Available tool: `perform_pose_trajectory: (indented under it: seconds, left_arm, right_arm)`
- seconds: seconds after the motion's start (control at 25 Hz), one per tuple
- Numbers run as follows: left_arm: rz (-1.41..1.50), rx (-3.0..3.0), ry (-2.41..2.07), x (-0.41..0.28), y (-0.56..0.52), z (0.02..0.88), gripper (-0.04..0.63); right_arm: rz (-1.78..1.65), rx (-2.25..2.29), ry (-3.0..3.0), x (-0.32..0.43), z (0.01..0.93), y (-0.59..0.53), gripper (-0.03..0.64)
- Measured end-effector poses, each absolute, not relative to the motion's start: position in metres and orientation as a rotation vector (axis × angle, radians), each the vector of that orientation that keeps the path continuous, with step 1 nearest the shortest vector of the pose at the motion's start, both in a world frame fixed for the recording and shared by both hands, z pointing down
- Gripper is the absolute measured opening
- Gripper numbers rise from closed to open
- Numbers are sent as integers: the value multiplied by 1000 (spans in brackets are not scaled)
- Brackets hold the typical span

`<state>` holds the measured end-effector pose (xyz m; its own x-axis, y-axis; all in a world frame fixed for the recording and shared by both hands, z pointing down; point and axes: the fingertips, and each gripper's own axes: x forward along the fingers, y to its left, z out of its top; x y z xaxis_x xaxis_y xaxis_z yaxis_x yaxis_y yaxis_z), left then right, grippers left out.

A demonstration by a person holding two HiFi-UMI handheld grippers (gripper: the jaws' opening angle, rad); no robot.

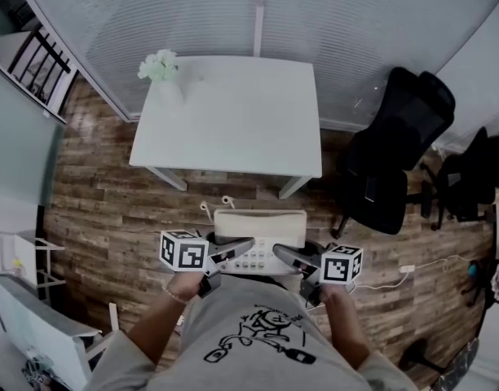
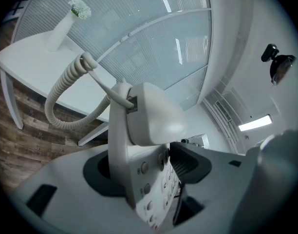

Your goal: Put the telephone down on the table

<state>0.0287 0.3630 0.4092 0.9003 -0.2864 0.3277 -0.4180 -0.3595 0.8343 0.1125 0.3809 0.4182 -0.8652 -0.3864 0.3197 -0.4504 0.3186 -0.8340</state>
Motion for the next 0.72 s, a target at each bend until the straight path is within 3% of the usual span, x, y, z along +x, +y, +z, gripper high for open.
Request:
perform_pose_trajectory:
  seconds: [0.72]
  left_arm:
    - [158,1958,-519,8,310,414,272]
  right_arm:
    - [1633,786,-2493,91,424,327,293]
